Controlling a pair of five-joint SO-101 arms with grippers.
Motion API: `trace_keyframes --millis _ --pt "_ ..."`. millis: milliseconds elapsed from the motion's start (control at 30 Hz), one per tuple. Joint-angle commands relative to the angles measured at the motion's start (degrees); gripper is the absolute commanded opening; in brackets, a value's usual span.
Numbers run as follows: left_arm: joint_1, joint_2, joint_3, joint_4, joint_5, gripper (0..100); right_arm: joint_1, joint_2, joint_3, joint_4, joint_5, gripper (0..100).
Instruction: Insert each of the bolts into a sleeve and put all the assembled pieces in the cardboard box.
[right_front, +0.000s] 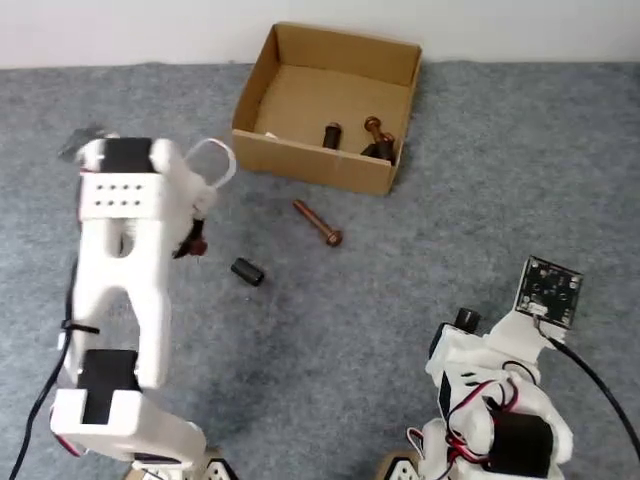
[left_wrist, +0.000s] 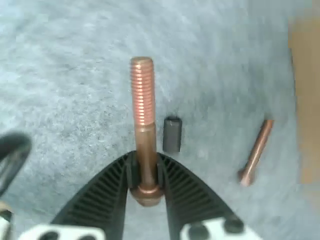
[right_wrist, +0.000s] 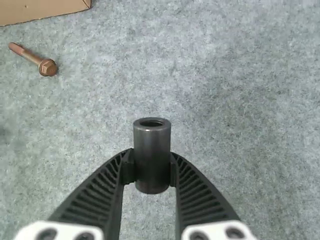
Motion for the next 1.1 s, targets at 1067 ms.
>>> trace_keyframes --millis 1067 --pt "-1.7 -3.7 0.4 1.3 4.1 14 -0.1 0.0 0.3 -2.1 1.1 0.9"
